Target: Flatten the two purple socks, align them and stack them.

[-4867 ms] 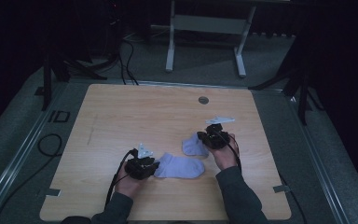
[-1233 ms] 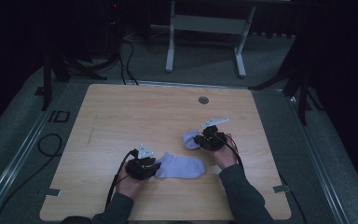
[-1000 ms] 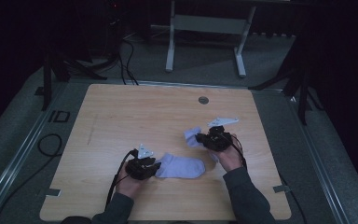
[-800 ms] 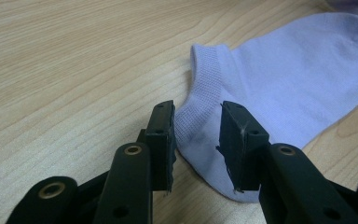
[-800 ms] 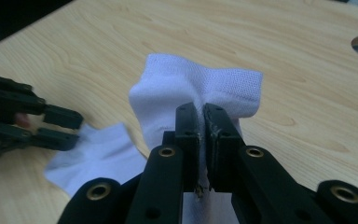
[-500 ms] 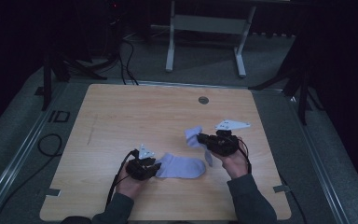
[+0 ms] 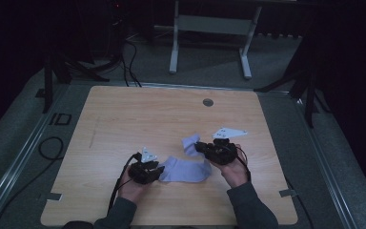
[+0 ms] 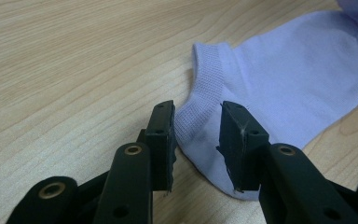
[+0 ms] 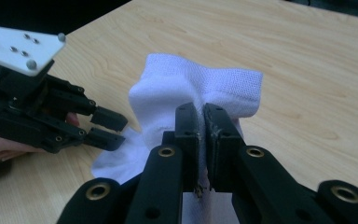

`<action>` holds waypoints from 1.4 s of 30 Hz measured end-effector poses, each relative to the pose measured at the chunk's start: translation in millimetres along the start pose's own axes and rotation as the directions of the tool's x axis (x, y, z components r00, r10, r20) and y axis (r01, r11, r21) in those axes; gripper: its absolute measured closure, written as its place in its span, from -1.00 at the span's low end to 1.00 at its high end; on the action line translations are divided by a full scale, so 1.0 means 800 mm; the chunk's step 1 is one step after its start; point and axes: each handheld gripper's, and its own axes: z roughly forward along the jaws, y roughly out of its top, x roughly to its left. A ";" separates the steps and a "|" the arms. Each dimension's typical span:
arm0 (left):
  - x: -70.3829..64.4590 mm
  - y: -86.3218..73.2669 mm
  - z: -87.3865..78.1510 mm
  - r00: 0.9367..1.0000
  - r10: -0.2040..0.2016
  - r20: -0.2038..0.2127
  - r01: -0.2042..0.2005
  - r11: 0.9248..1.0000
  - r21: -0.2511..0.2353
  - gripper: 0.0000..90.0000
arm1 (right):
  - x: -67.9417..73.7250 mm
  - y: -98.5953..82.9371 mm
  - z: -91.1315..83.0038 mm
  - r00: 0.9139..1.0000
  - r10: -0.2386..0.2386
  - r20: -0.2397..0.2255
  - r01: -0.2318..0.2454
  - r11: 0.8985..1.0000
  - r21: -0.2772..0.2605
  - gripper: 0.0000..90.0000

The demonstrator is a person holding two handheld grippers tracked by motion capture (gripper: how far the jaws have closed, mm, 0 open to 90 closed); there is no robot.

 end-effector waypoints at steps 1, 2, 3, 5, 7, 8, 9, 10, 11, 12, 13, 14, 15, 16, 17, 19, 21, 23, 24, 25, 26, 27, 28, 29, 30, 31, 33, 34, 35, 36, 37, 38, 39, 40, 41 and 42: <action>-0.001 0.000 0.000 1.000 -0.004 0.002 0.004 1.000 -0.002 0.45 | 0.001 -0.002 0.002 1.000 0.001 -0.004 -0.001 1.000 0.003 0.87; -0.001 0.000 -0.001 1.000 -0.006 0.002 0.006 1.000 -0.005 0.45 | 0.005 -0.008 0.010 1.000 0.008 -0.017 -0.008 1.000 0.013 0.87; -0.001 0.000 -0.001 1.000 -0.004 0.004 0.004 1.000 -0.005 0.45 | 0.007 -0.010 0.013 1.000 0.010 -0.020 -0.009 1.000 0.017 0.87; -0.001 0.000 -0.003 1.000 -0.007 0.007 0.007 1.000 -0.010 0.45 | 0.009 -0.013 0.018 1.000 0.011 -0.029 -0.010 1.000 0.025 0.87; -0.001 0.001 -0.005 1.000 -0.004 0.010 0.004 1.000 -0.014 0.45 | 0.012 -0.016 0.024 0.999 0.016 -0.034 -0.015 0.999 0.030 0.87; -0.001 0.001 -0.006 1.000 -0.005 0.013 0.005 1.000 -0.017 0.45 | 0.013 -0.017 0.026 0.999 0.017 -0.036 -0.016 0.999 0.029 0.87; -0.002 0.001 -0.007 1.000 -0.008 0.015 0.009 1.000 -0.019 0.45 | 0.014 -0.018 0.028 0.999 0.016 -0.038 -0.015 0.999 0.028 0.87; -0.002 0.001 -0.009 1.000 -0.009 0.018 0.009 1.000 -0.022 0.45 | 0.015 -0.019 0.030 0.999 0.020 -0.041 -0.018 0.999 0.032 0.88; -0.001 0.001 -0.011 1.000 -0.011 0.024 0.012 1.000 -0.026 0.45 | 0.016 -0.020 0.032 0.999 0.022 -0.040 -0.020 0.999 0.033 0.88; -0.001 0.001 -0.011 1.000 -0.011 0.024 0.012 1.000 -0.026 0.45 | 0.016 -0.020 0.032 0.999 0.022 -0.040 -0.020 0.999 0.033 0.88; -0.001 0.002 -0.013 0.999 -0.011 0.031 0.012 1.000 -0.028 0.45 | 0.017 -0.021 0.034 0.999 0.023 -0.043 -0.021 0.999 0.034 0.88; 0.000 0.002 -0.014 0.999 -0.014 0.035 0.015 0.999 -0.031 0.45 | 0.018 -0.023 0.037 0.999 0.026 -0.045 -0.024 0.999 0.037 0.88; 0.000 0.002 -0.015 0.999 -0.018 0.039 0.019 0.999 -0.034 0.45 | 0.019 -0.024 0.039 0.999 0.028 -0.044 -0.026 0.999 0.038 0.88; 0.001 0.003 -0.017 0.999 -0.022 0.044 0.024 0.999 -0.041 0.45 | 0.019 -0.025 0.040 0.998 0.031 -0.045 -0.029 0.999 0.038 0.88; 0.001 0.003 -0.019 0.999 -0.027 0.047 0.029 0.998 -0.047 0.44 | 0.020 -0.026 0.042 0.998 0.034 -0.046 -0.032 0.999 0.041 0.88; 0.001 0.005 -0.023 0.998 -0.026 0.061 0.029 0.998 -0.056 0.44 | 0.021 -0.028 0.045 0.998 0.035 -0.050 -0.033 0.998 0.045 0.88; -0.001 0.007 -0.025 0.997 -0.022 0.078 0.028 0.998 -0.064 0.45 | 0.023 -0.030 0.049 0.998 0.035 -0.053 -0.032 0.998 0.052 0.88; -0.004 0.008 -0.024 0.995 -0.016 0.095 0.022 0.998 -0.066 0.45 | 0.025 -0.032 0.053 0.998 0.035 -0.053 -0.032 0.998 0.058 0.88; -0.004 0.008 -0.024 0.995 -0.016 0.095 0.022 0.998 -0.066 0.46 | 0.025 -0.032 0.053 0.998 0.035 -0.053 -0.032 0.998 0.058 0.88; -0.007 0.010 -0.023 0.993 -0.008 0.117 0.016 0.998 -0.067 0.46 | 0.025 -0.033 0.054 0.998 0.036 -0.052 -0.033 0.998 0.059 0.88; -0.009 0.011 -0.022 0.992 -0.008 0.127 0.016 0.998 -0.069 0.46 | 0.027 -0.034 0.058 0.998 0.038 -0.059 -0.034 0.997 0.065 0.88; -0.010 0.012 -0.022 0.991 -0.004 0.136 0.013 0.997 -0.070 0.46 | 0.028 -0.034 0.060 0.997 0.035 -0.062 -0.031 0.997 0.066 0.88; -0.012 0.013 -0.021 0.989 -0.007 0.146 0.017 0.997 -0.072 0.46 | 0.030 -0.035 0.061 0.997 0.031 -0.065 -0.027 0.997 0.068 0.88; -0.012 0.013 -0.020 0.988 -0.006 0.156 0.018 0.997 -0.076 0.46 | 0.031 -0.035 0.063 0.997 0.029 -0.070 -0.024 0.997 0.072 0.88; -0.013 0.014 -0.020 0.986 -0.012 0.168 0.026 0.996 -0.081 0.46 | 0.033 -0.035 0.064 0.997 0.023 -0.071 -0.017 0.997 0.074 0.88; -0.013 0.015 -0.019 0.984 -0.017 0.178 0.032 0.996 -0.085 0.46 | 0.034 -0.036 0.065 0.997 0.021 -0.074 -0.015 0.997 0.075 0.88; -0.012 0.016 -0.019 0.983 -0.017 0.184 0.034 0.995 -0.089 0.50 | 0.036 -0.036 0.067 0.997 0.018 -0.076 -0.012 0.997 0.081 0.88; -0.012 0.017 -0.018 0.982 -0.022 0.188 0.039 0.995 -0.091 0.54 | 0.036 -0.036 0.067 0.997 0.019 -0.079 -0.012 0.997 0.081 0.88; -0.012 0.017 -0.017 0.981 -0.023 0.190 0.041 0.995 -0.092 0.61 | 0.036 -0.037 0.068 0.997 0.017 -0.080 -0.011 0.996 0.083 0.88; -0.012 0.017 -0.016 0.982 -0.023 0.189 0.041 0.995 -0.091 0.68 | 0.037 -0.037 0.069 0.997 0.015 -0.081 -0.008 0.996 0.086 0.88; -0.012 0.018 -0.015 0.982 -0.023 0.188 0.040 0.995 -0.090 0.77 | 0.037 -0.037 0.069 0.996 0.014 -0.085 -0.006 0.996 0.090 0.87; -0.013 0.018 -0.014 0.982 -0.020 0.190 0.037 0.996 -0.086 0.86 | 0.038 -0.037 0.069 0.996 0.014 -0.089 -0.005 0.995 0.096 0.87; -0.013 0.018 -0.013 0.982 -0.016 0.188 0.033 0.996 -0.086 0.93 | 0.039 -0.038 0.069 0.996 0.008 -0.091 0.000 0.996 0.095 0.87; -0.014 0.018 -0.012 0.983 -0.013 0.186 0.029 0.996 -0.083 0.95 | 0.040 -0.037 0.069 0.996 0.008 -0.094 0.001 0.995 0.095 0.85; -0.014 0.017 -0.012 0.982 -0.010 0.188 0.026 0.996 -0.082 0.95 | 0.040 -0.037 0.069 0.995 0.007 -0.097 0.002 0.995 0.097 0.81; -0.015 0.017 -0.013 0.982 -0.008 0.188 0.024 0.996 -0.082 0.96 | 0.040 -0.037 0.068 0.995 0.004 -0.104 0.006 0.995 0.095 0.74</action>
